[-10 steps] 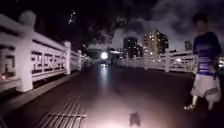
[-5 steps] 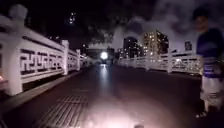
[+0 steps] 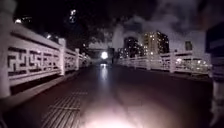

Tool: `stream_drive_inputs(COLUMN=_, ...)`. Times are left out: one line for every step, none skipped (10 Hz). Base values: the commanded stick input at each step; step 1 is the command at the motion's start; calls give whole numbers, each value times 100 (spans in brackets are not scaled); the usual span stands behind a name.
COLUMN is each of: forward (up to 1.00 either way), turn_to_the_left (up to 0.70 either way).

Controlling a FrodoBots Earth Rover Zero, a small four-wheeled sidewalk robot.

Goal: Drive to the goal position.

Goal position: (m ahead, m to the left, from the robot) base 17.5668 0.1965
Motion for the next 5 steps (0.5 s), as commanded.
stream_drive_inputs(forward=45, turn_to_the_left=0)
stream_drive_inputs(forward=45, turn_to_the_left=0)
stream_drive_inputs(forward=45, turn_to_the_left=9)
stream_drive_inputs(forward=45, turn_to_the_left=27)
stream_drive_inputs(forward=45, turn_to_the_left=27)
